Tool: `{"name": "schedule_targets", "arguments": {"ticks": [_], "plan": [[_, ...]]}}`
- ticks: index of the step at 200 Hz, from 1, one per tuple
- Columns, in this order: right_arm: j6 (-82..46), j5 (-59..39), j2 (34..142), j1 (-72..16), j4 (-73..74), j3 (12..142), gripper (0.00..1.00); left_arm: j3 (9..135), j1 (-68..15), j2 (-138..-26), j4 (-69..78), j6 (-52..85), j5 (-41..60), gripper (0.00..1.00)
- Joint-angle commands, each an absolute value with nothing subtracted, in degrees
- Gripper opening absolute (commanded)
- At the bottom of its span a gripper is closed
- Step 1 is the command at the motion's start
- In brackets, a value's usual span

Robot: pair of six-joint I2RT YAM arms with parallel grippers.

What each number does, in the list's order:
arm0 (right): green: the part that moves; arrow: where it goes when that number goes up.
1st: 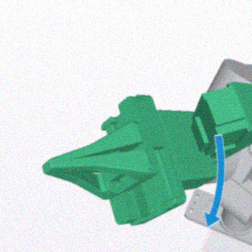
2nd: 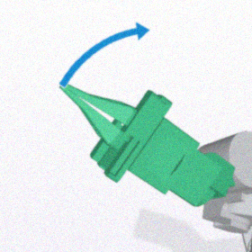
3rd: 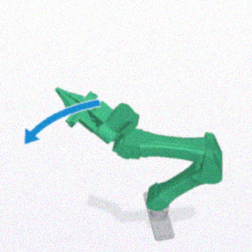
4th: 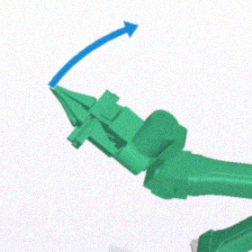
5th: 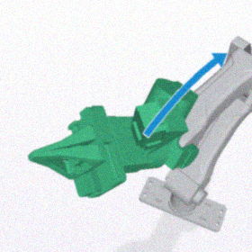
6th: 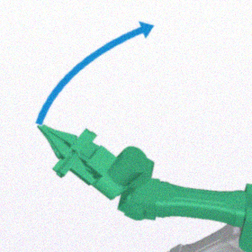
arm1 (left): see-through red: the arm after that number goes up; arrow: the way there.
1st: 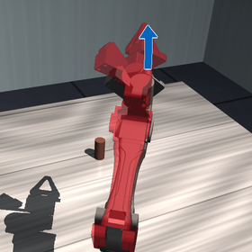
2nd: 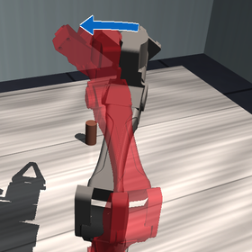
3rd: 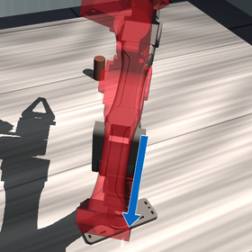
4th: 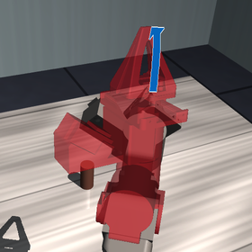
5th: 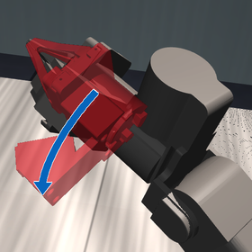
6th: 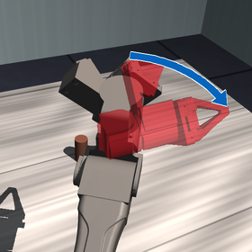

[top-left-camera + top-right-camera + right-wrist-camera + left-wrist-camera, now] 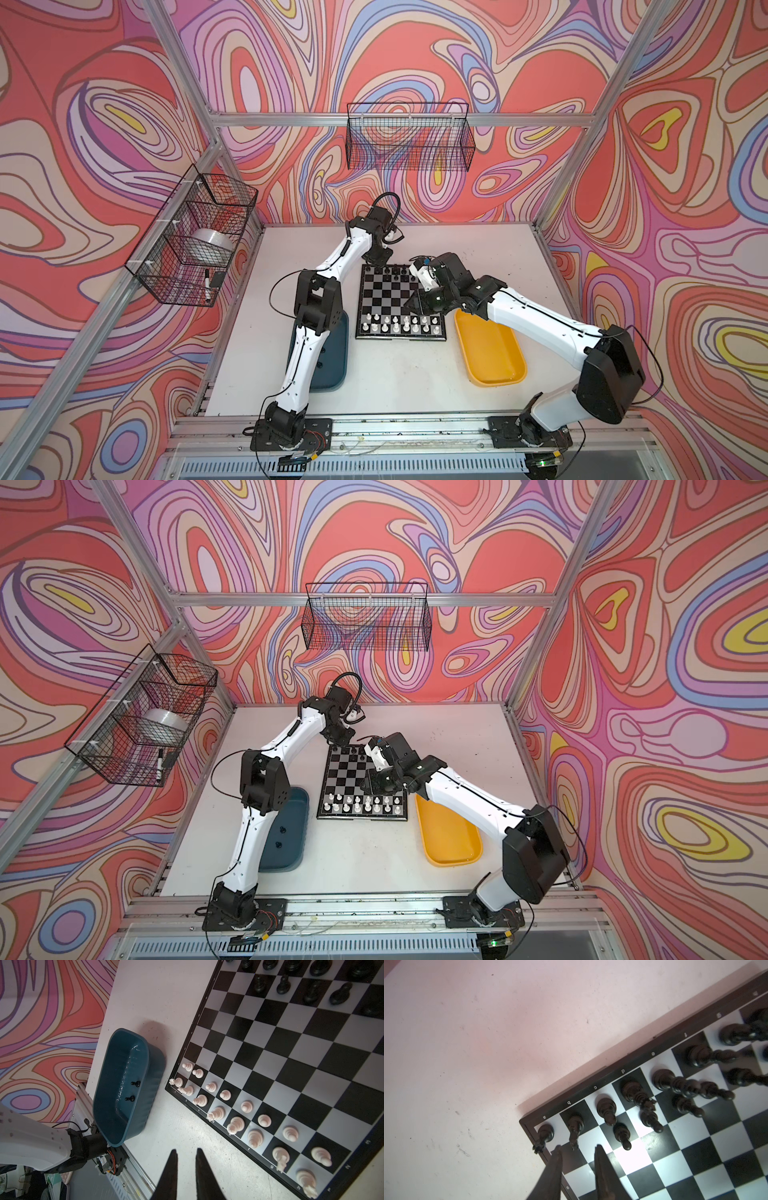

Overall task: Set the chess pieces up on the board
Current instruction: 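Open the left gripper to release the black piece on the square, then raise the left gripper and move it back over the teal tray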

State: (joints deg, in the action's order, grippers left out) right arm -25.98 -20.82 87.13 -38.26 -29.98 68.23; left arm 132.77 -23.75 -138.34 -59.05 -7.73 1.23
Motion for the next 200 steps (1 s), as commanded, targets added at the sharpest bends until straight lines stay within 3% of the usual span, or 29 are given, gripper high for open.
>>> {"name": "schedule_targets", "arguments": {"ticks": [1, 91, 200], "plan": [[-25.1, -20.5, 86.5, -38.0, -29.8, 69.6, 0.17, 133.1, -24.9, -133.7, -61.3, -7.8, 2.1, 0.30], [-24.8, -22.5, 83.5, -38.0, -35.1, 73.0, 0.19, 126.2, -24.9, -124.3, -63.6, -10.3, 3.2, 0.44], [-23.9, -25.4, 82.3, -38.0, -38.3, 74.2, 0.19, 104.4, -24.7, -105.8, -64.9, -16.3, 1.4, 0.49]]}}
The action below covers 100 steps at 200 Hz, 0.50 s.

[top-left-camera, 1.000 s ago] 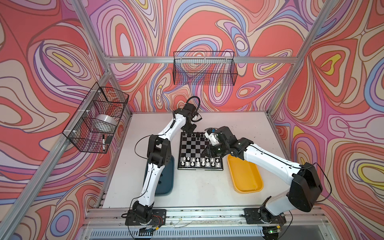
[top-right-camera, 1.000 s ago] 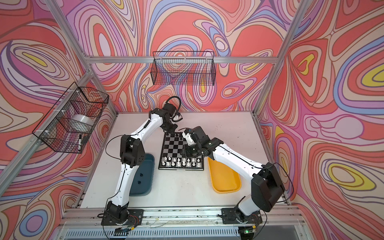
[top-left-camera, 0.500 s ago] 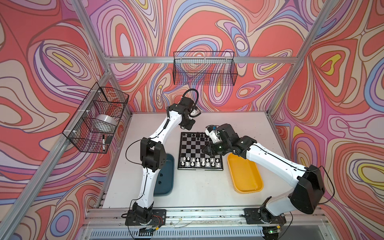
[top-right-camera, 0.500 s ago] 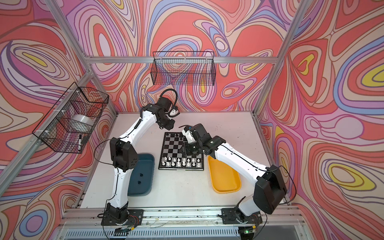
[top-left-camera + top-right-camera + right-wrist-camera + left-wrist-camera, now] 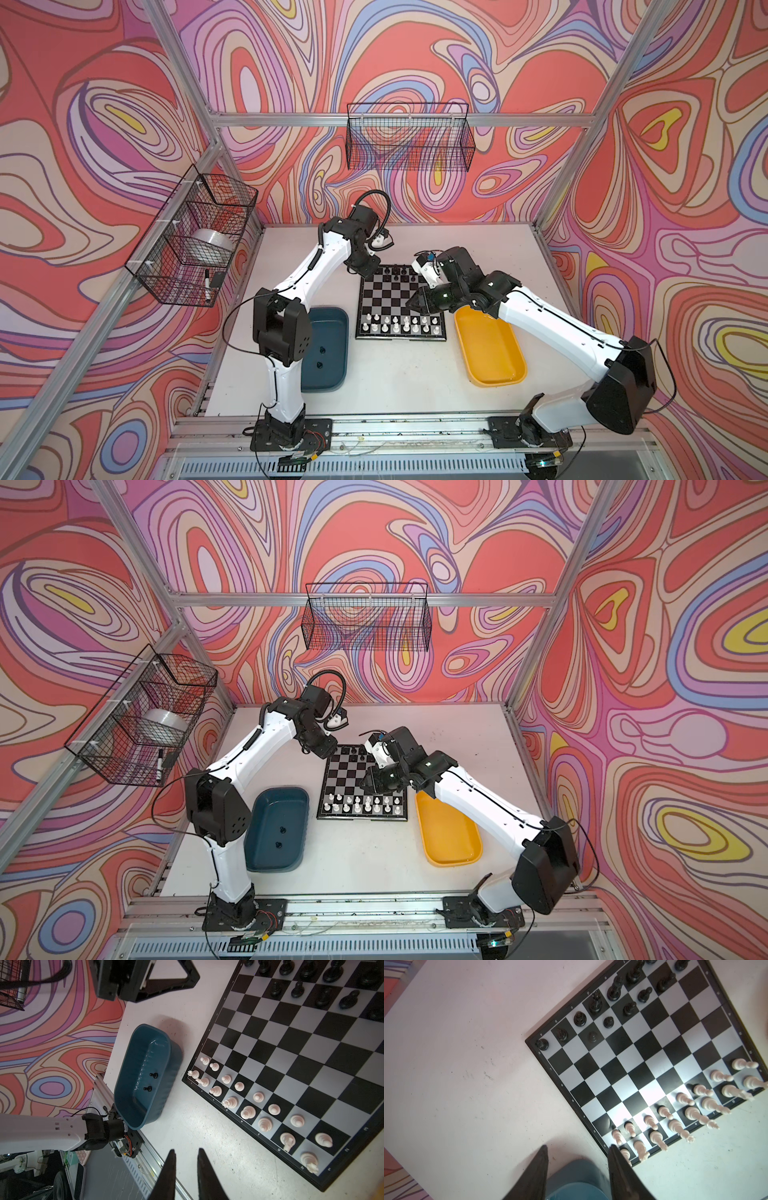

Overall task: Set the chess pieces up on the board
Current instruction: 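Raise the left gripper and move it back over the teal tray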

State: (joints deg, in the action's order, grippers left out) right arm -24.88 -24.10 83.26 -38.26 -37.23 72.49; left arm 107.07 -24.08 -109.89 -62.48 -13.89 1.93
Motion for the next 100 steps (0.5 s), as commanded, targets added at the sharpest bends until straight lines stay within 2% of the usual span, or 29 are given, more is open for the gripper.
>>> {"name": "schedule_targets", "arguments": {"ticks": [1, 100], "plan": [[-24.0, -25.4, 82.3, -38.0, -38.3, 74.2, 0.20, 104.2, -24.7, -105.6, -64.9, -16.4, 1.4, 0.49], [-22.7, -28.3, 83.0, -38.0, -37.9, 75.6, 0.19, 88.2, -20.6, -89.7, -66.4, -19.7, 3.5, 0.66]]}}
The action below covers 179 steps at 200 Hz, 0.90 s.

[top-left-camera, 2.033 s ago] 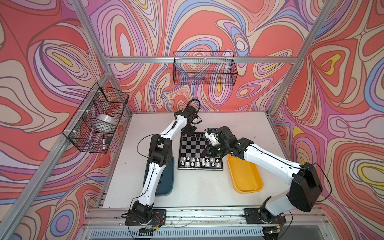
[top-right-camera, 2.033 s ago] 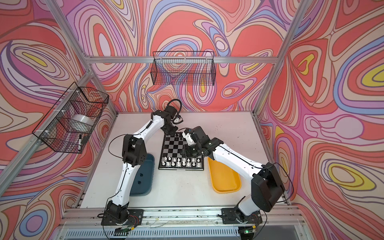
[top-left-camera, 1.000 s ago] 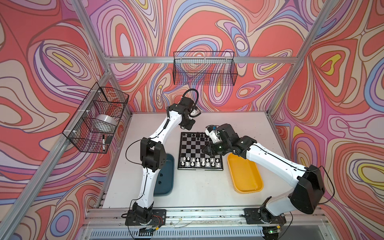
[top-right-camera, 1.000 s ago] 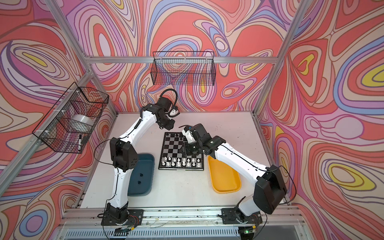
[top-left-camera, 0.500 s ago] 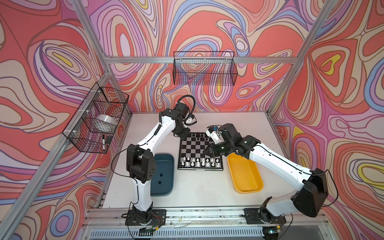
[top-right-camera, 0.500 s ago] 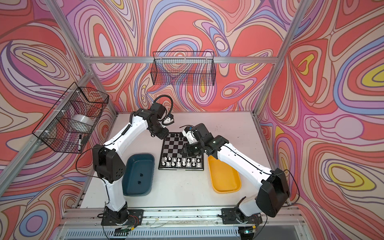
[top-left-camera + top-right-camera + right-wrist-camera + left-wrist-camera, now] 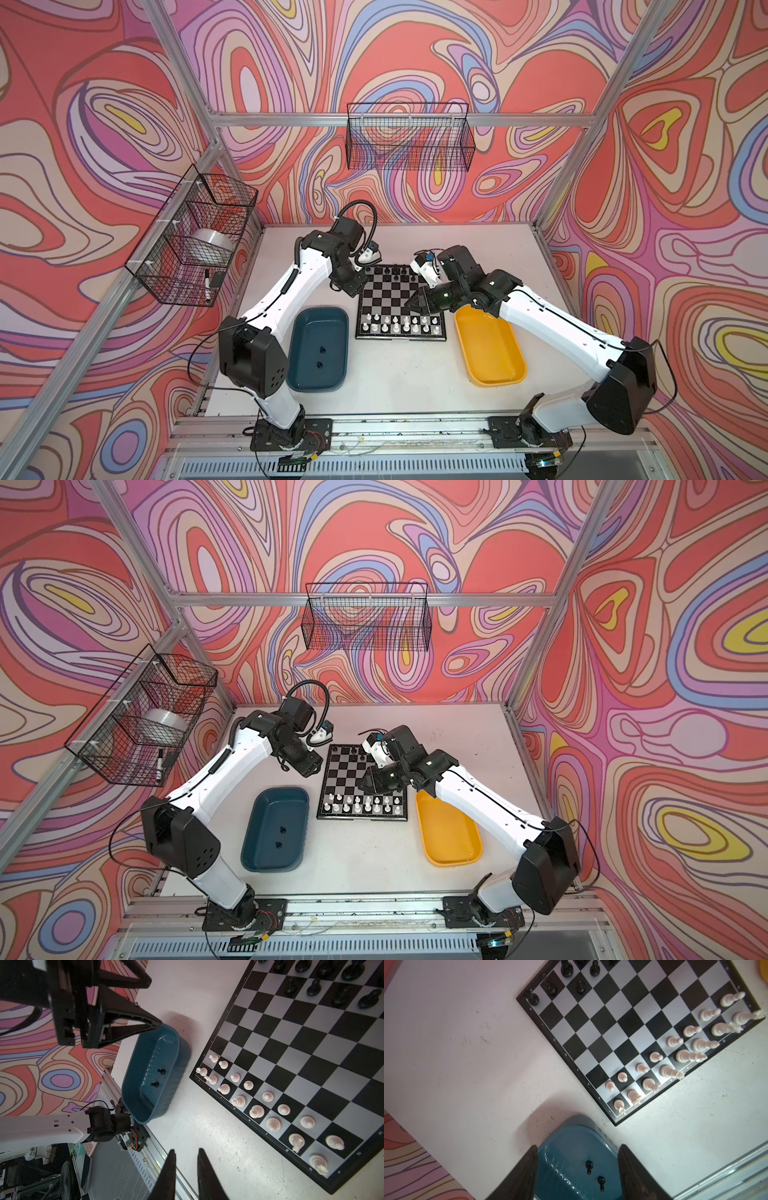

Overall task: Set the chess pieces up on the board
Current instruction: 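Raise the left gripper and move it back over the teal tray, then lower the left gripper into the teal tray around a black pawn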

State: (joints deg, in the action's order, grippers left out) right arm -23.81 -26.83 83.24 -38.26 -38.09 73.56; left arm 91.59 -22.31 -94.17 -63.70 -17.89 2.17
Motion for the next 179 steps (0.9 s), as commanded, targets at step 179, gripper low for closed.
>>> {"name": "schedule_targets", "arguments": {"ticks": [179], "plan": [[-23.0, -32.1, 90.8, -38.0, -32.9, 78.0, 0.19, 58.9, -11.0, -69.7, -68.0, -30.2, 9.6, 0.72]]}}
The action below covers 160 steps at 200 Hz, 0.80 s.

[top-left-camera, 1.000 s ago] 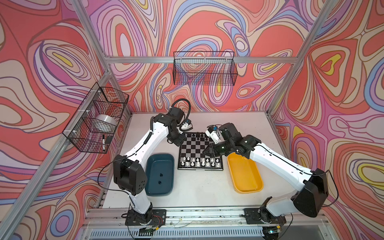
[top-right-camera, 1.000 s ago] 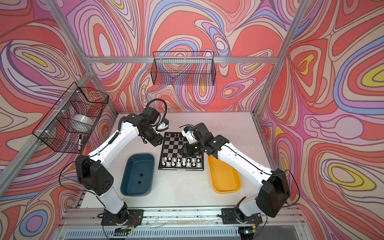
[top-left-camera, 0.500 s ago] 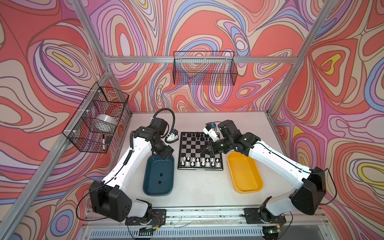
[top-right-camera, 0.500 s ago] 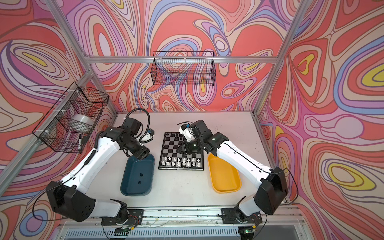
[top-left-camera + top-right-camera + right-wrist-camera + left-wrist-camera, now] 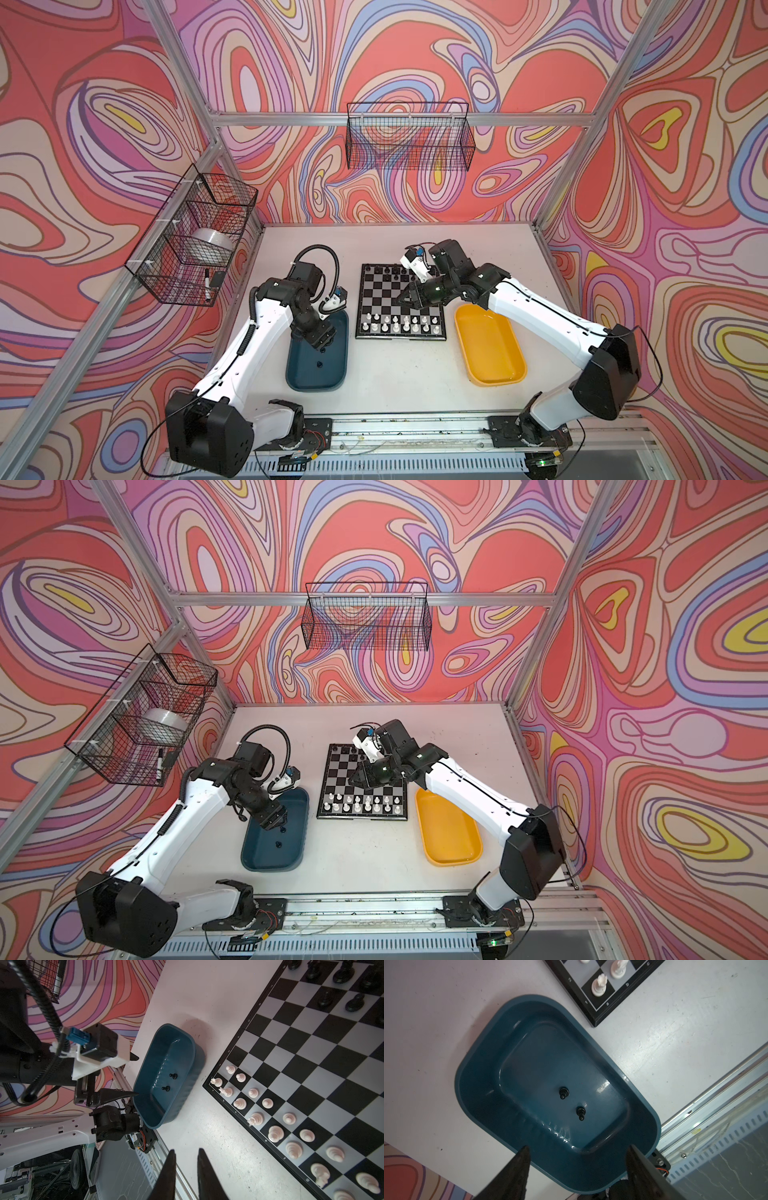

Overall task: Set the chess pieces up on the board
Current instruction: 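Lower the left gripper into the teal tray around a black pawn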

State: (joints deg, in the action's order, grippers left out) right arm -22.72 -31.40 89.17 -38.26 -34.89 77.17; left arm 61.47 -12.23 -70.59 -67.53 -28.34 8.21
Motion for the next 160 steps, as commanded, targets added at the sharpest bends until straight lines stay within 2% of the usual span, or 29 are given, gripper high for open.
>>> {"name": "schedule_targets", "arguments": {"ticks": [1, 35, 160], "plan": [[-22.9, -32.1, 90.8, -38.0, -33.0, 78.0, 0.19, 58.8, -11.0, -69.7, -68.0, -30.3, 9.6, 0.71], [-22.3, -29.0, 92.3, -38.1, -34.9, 79.5, 0.19, 54.7, -9.8, -69.9, -64.3, -30.1, 10.1, 0.68], [-22.4, -30.4, 94.4, -38.3, -33.1, 81.2, 0.18, 46.7, -7.9, -73.0, -52.5, -27.4, 6.9, 0.56]]}}
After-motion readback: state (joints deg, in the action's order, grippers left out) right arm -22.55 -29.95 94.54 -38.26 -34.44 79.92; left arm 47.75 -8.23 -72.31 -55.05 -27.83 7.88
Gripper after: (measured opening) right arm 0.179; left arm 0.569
